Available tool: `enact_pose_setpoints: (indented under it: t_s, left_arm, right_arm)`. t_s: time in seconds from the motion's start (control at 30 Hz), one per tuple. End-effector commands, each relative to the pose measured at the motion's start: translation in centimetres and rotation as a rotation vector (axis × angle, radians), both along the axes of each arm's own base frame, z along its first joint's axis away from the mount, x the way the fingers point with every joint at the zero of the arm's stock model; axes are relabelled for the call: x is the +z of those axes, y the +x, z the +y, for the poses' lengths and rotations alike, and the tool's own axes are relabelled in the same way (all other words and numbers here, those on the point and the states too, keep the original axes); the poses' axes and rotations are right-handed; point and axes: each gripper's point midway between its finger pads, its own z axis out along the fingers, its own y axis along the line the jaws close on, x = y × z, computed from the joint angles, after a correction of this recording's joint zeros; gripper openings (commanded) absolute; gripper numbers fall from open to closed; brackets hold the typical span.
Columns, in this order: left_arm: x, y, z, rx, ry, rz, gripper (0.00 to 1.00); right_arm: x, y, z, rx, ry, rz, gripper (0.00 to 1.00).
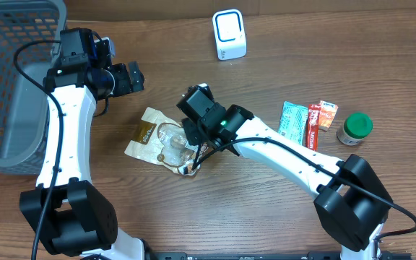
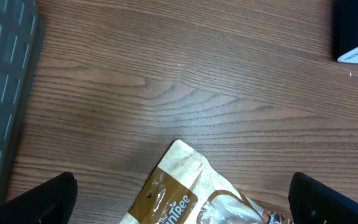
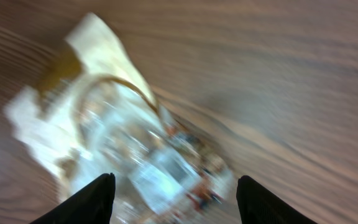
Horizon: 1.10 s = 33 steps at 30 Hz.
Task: Scan the item barcode
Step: 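Lower the right gripper and grasp the snack bag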
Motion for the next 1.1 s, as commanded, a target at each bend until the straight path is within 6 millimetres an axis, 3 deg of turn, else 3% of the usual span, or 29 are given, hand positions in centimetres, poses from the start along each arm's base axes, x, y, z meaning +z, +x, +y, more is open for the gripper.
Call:
enact_pose_setpoints:
  t_s: [0.0, 0.17, 0.27, 0.37, 0.57, 0.77, 0.83, 0.9, 1.07]
  left_arm:
    - [0.0, 0.1, 0.2, 0.002, 0.008, -0.002, 1.0]
    - [0.0, 0.1, 0.3, 0.003, 0.008, -0.002, 1.0]
    - [0.0, 0.1, 0.2, 0.003, 0.008, -0.002, 1.0]
    - [0.0, 0.1, 0.2, 0.003, 0.008, -0.002, 1.0]
    - [0.0, 0.1, 0.2, 0.001, 0.008, -0.002, 1.0]
    - [0.0, 0.1, 0.2, 0.001, 0.008, -0.002, 1.0]
    - [0.1, 0.1, 0.2, 0.001, 0.008, -0.002, 0.99]
    - [0.0, 0.1, 0.2, 0.001, 0.008, -0.002, 1.0]
    - [0.0, 0.1, 0.2, 0.001, 0.008, -0.002, 1.0]
  right_arm:
    - [-1.8, -0.5, 2.1, 0.05, 0.034, 0.022, 0.65]
    - [-5.7, 0.2, 3.4, 0.131, -0.015, -0.009, 0.67]
    - [-7.8, 0.4, 2.6, 0.122, -0.052, 0.021, 0.69]
    - [-8.7, 0.0, 1.2, 0.083, -0.091, 0.072, 0.69]
    - [-7.7, -1.0, -4.8, -0.099, -0.227, 0.179, 0.68]
    - [-7.0, -4.9, -11.6, -0.368, -0.357, 0.407, 0.71]
    - [-7.1, -6.3, -12.4, -0.462, -0.357, 0.493, 0.73]
    - [-7.1, -7.3, -11.8, -0.463, -0.33, 0.555, 0.73]
    - [-4.8, -6.9, -12.3, -0.444, -0.293, 0.53, 0.72]
